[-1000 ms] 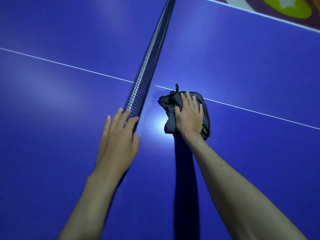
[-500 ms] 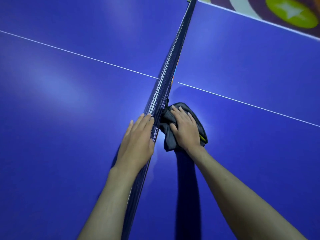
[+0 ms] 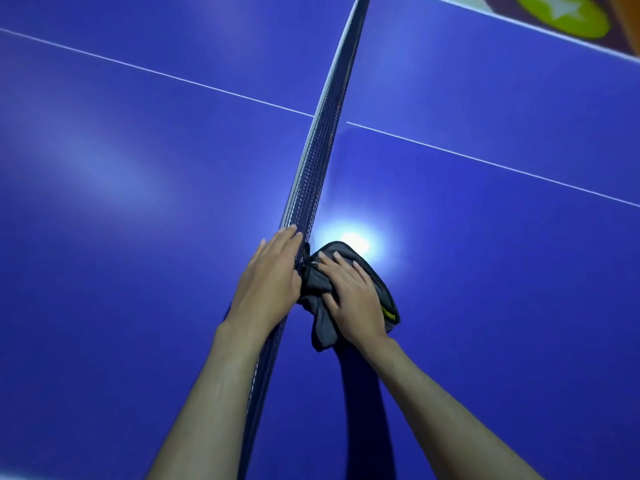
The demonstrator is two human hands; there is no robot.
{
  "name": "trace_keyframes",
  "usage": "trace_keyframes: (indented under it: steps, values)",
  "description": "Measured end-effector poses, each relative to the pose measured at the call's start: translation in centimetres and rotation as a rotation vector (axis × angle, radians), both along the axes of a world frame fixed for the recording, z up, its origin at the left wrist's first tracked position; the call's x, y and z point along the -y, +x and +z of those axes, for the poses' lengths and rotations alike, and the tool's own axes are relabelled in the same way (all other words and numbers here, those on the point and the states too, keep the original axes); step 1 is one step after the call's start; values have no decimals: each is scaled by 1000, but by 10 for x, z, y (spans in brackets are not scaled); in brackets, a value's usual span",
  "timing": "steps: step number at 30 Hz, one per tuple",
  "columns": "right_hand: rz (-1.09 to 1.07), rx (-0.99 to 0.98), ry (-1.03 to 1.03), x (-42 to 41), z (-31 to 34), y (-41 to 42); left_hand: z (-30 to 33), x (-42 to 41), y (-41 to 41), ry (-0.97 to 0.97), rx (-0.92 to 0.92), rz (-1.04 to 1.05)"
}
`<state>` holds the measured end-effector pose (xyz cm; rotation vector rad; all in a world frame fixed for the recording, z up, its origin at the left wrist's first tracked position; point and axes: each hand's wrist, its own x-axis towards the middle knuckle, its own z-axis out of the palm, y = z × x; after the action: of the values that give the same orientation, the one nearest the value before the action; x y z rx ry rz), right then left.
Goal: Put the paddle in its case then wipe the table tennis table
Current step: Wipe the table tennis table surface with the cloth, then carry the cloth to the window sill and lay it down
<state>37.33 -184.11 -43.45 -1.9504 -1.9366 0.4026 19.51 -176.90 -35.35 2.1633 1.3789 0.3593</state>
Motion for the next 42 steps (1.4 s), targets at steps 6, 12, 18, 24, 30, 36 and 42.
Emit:
trace_keyframes:
  steps: [6, 12, 18, 24, 30, 36, 42]
  values:
    - [50, 10, -1, 83, -2, -39, 13, 69, -28, -18, -64, -21]
    - [52, -80, -53, 168, 3, -75, 25, 142, -52, -41, -99, -41]
    - [13, -178, -149, 245, 20, -104, 55, 211, -74, -82, -90, 12]
    - [-120, -384, -253, 292, 45, -115, 93, 257, -91, -87, -70, 28]
    - [-413, -568, -172, 309, 83, -127, 118, 272, -113, -78, -32, -53]
    - [-634, -670, -39, 315, 154, -163, 135, 268, -142, -41, 8, -215]
    - [-733, -713, 59, 306, 202, -202, 158, 251, -177, 4, 60, -300]
